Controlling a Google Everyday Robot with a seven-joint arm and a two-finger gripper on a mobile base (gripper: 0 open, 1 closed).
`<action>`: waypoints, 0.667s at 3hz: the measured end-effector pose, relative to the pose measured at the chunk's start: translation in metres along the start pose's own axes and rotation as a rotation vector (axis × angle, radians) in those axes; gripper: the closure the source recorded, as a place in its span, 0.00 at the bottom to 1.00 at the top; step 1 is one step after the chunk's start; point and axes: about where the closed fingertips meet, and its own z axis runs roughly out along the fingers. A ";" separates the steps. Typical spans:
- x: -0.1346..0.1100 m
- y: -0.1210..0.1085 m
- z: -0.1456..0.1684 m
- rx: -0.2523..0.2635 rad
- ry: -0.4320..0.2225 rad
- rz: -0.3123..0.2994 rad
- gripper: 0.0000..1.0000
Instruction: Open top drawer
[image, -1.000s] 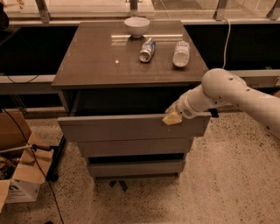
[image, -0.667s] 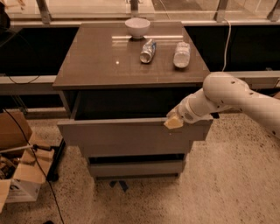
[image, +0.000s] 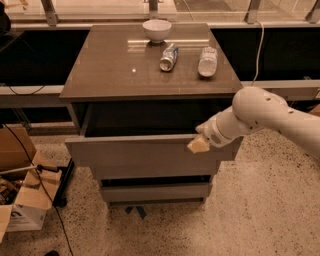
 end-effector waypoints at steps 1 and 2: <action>0.002 0.003 -0.001 -0.001 0.005 0.007 0.01; 0.002 0.003 0.000 -0.003 0.005 0.007 0.00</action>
Offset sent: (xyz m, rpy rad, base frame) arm -0.0034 -0.0002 -0.0006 -0.0015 0.0065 -0.0051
